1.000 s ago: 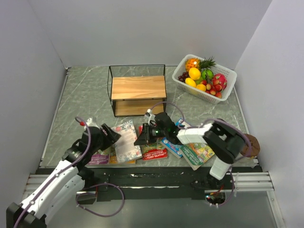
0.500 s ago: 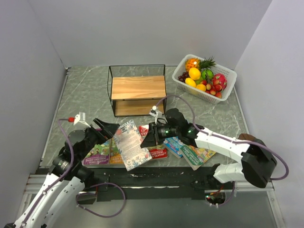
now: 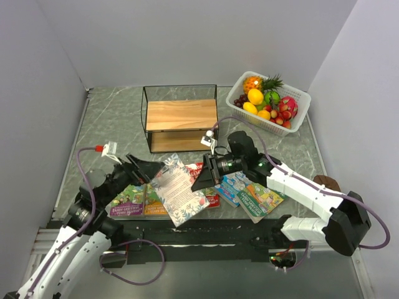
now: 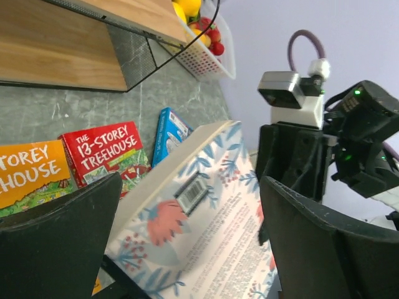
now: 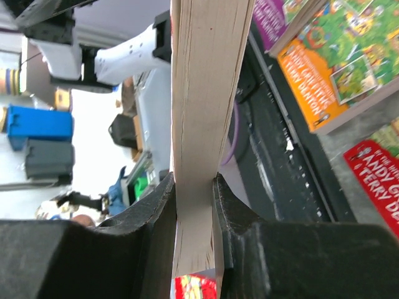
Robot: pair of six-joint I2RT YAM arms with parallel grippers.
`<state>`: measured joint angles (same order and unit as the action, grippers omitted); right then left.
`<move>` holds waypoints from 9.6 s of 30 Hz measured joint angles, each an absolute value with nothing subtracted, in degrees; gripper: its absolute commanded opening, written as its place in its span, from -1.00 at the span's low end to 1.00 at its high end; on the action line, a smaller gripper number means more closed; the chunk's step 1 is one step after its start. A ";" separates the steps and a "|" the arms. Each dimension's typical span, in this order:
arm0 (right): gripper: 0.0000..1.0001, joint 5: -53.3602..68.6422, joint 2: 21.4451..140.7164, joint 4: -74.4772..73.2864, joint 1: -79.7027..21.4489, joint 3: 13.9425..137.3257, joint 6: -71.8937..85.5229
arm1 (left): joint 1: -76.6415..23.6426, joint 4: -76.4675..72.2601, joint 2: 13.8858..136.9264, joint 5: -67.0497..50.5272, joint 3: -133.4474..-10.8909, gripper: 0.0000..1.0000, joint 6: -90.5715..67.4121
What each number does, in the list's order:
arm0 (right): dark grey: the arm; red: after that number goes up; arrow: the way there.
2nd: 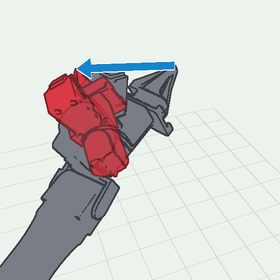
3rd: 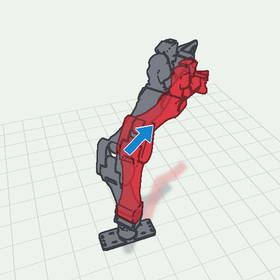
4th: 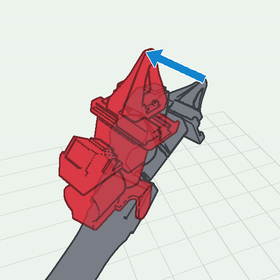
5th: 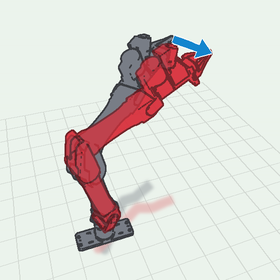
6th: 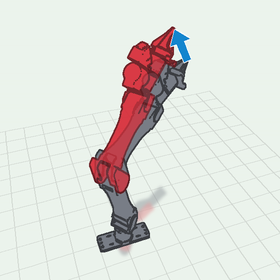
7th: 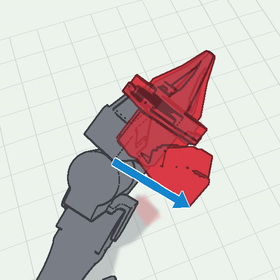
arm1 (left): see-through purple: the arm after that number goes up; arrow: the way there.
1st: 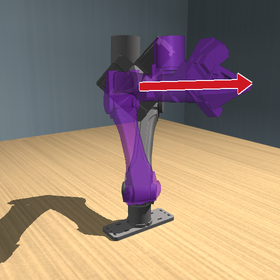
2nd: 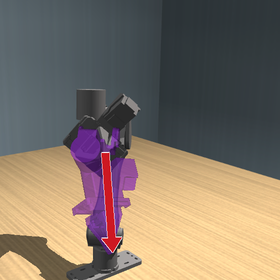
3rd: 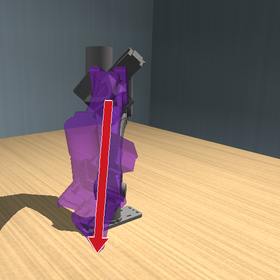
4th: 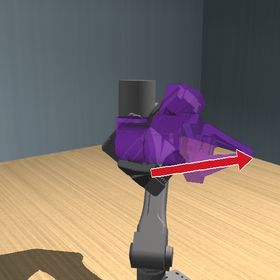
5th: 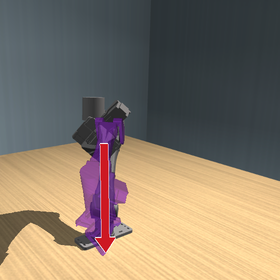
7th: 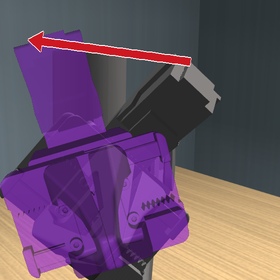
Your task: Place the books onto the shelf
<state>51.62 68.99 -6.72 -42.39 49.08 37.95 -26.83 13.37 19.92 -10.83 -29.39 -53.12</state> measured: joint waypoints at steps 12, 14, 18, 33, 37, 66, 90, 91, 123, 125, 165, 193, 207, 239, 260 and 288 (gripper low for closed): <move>-1.00 52.14 62.22 -10.35 -38.59 53.12 36.38 | -26.83 17.85 19.88 -2.39 -30.98 0.93 -55.35; -1.00 52.05 62.22 -10.35 -38.59 53.36 36.29 | -26.83 16.51 19.20 -2.52 -30.79 0.93 -56.25; -1.00 52.05 62.26 -9.80 -38.59 53.34 36.45 | -26.83 12.60 17.50 -4.43 -28.93 0.95 -57.80; -1.00 57.01 64.10 0.47 -37.67 52.93 42.48 | -26.83 -8.75 19.11 -22.81 -22.11 0.13 -61.49; -1.00 58.24 64.16 0.38 -36.73 52.93 42.26 | -26.83 -7.70 19.22 -24.18 -23.59 -0.32 -59.13; 0.99 -11.11 56.45 -19.88 -35.57 62.50 31.64 | -26.98 -4.27 60.20 13.67 -63.29 -0.98 -25.96; 0.97 -19.90 65.08 -11.90 -33.15 57.71 32.08 | -27.11 -56.18 80.34 25.65 -49.04 -0.98 6.00; 0.97 -19.88 65.08 -11.94 -33.15 57.45 32.10 | -27.09 -57.01 80.99 26.02 -49.04 -0.98 6.61; 0.98 -16.38 65.08 -10.31 -32.95 55.72 33.36 | -27.09 -43.51 80.93 31.44 -57.56 0.61 5.37; 0.98 -16.34 65.08 -10.33 -32.95 55.72 33.36 | -27.09 -42.24 79.79 31.59 -57.95 0.63 5.58; 0.99 -9.10 52.93 -15.25 -38.98 27.73 46.13 | -46.30 -23.22 82.65 -12.93 -37.26 0.77 -57.84; 0.96 -4.21 56.38 -5.08 -32.18 21.23 48.60 | -51.68 -24.97 93.06 -14.96 -37.19 0.76 -64.36; 0.99 -8.14 50.89 -10.92 -31.44 19.94 50.87 | -51.57 -10.41 88.20 0.30 -39.77 0.79 -64.58; 0.99 -4.71 52.01 -13.19 -35.48 21.17 49.50 | -51.53 -38.20 92.12 -17.32 -30.24 -0.98 -65.98; 0.99 -3.53 23.49 -10.55 -41.08 33.47 43.33 | -56.23 7.38 41.67 0.10 -50.19 -0.98 -49.87; 0.99 14.48 32.97 26.26 -34.83 28.27 54.65 | -56.23 10.98 41.82 -0.36 -52.51 -0.98 -50.30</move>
